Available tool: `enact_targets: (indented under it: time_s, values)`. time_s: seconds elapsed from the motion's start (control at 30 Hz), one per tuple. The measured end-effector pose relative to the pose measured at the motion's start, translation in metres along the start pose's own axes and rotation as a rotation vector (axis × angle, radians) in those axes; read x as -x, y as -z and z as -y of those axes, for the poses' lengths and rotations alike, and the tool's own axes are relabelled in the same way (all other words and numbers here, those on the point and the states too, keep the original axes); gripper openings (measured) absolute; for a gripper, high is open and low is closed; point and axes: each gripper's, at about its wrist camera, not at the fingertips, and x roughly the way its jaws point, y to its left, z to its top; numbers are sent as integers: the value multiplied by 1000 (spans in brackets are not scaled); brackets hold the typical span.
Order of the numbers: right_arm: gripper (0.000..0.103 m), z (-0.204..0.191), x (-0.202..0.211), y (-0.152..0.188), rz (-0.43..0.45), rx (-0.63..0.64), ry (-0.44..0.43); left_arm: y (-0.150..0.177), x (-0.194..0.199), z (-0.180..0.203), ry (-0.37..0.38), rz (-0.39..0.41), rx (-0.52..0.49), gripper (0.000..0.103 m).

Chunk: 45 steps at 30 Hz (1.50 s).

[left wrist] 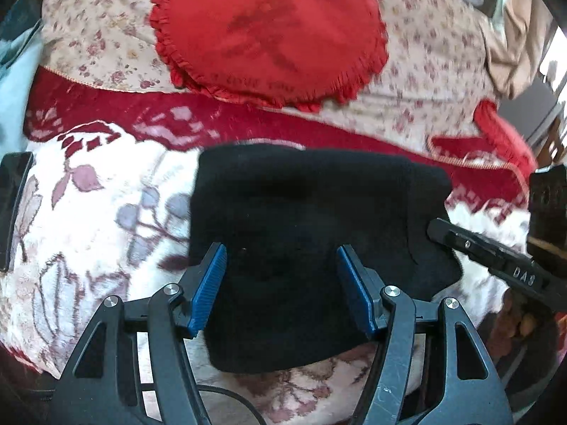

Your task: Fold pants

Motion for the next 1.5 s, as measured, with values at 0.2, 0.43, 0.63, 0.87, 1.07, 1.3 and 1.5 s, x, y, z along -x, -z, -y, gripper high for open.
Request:
enact_targets:
  time_s: [0.2,0.43,0.63,0.87,1.07,1.3,1.5]
  values:
    - [5,17,-6,8,-25,-22,35,0,-3,18,-44,12,-69,64]
    - [8,1,27,-11,83,6,112,-16,13,10,-73,74,-40,64]
    - [8,-30,11,-22,68,79,41,-31,-8,2,-128,50,-16,64]
    - [8,-19,-37,-29,16,56,146,-33,-27,6,-183,35,-39,64]
    - [8,6,-53,-29,-10,9,161,-35,-37,13,-210,40,-80,74]
    - [8,-11,-36,-28,-22,58,170,-34,-29,11,-193,32,-50,75]
    - [8,-41,-11,-2,-45,161,148,-16,-3,2,-157,44,-6,75]
